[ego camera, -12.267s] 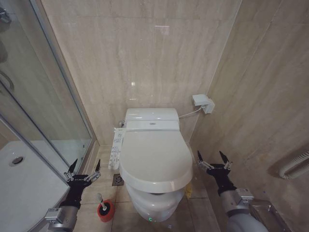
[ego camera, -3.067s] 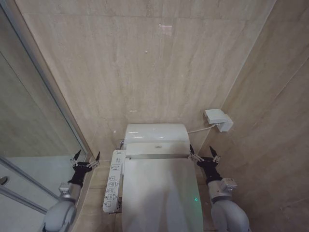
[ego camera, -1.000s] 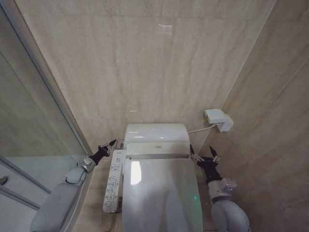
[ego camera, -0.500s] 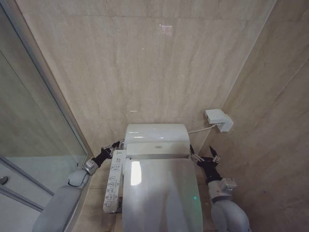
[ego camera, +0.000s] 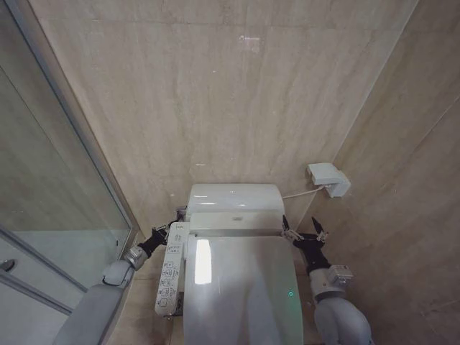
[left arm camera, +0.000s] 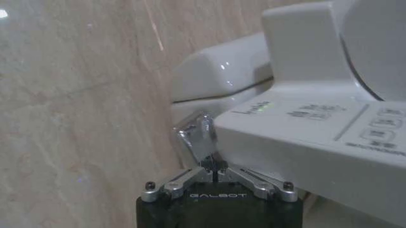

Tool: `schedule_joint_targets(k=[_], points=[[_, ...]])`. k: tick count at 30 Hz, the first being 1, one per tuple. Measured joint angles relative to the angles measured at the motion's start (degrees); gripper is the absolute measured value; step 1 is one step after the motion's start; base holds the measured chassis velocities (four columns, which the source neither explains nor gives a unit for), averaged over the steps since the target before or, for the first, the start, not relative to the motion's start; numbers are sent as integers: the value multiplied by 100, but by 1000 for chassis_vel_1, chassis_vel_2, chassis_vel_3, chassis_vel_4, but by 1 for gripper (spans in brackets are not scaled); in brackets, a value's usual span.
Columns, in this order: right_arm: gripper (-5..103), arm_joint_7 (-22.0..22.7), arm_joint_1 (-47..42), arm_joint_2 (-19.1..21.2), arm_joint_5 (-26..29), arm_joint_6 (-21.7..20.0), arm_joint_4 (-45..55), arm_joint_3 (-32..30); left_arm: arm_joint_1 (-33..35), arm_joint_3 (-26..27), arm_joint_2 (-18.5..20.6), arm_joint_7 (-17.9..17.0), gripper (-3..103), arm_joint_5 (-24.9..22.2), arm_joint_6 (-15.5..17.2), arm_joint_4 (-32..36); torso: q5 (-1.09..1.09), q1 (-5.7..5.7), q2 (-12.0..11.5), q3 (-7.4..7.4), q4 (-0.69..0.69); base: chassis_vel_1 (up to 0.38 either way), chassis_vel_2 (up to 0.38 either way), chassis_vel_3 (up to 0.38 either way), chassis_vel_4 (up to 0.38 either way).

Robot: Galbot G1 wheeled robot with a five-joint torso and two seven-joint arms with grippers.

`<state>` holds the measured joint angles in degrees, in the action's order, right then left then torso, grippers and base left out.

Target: Open the toilet lid, clean the toilet bowl with a toilet brush, close the toilet lid, and flush.

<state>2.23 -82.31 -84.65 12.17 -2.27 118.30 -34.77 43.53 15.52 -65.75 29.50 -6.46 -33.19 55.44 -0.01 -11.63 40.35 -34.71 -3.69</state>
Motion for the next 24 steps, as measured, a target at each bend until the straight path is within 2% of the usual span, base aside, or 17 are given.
schedule_joint_targets(k=[5,8,24], points=[[100,0,-1,1,0,0,0,-1,-116,-3,-23,20,0,21,-43,-166,-2,1,0,1,2,0,0,0,0],[100,1,-1,1,0,0,0,-1,-237,-13,-13,27,0,23,-52,-242,0,2,0,1,9,0,0,0,0],[100,0,-1,1,0,0,0,-1,-318,-17,-11,38,0,-4,-54,-293,1,2,1,2,3,0,0,0,0]])
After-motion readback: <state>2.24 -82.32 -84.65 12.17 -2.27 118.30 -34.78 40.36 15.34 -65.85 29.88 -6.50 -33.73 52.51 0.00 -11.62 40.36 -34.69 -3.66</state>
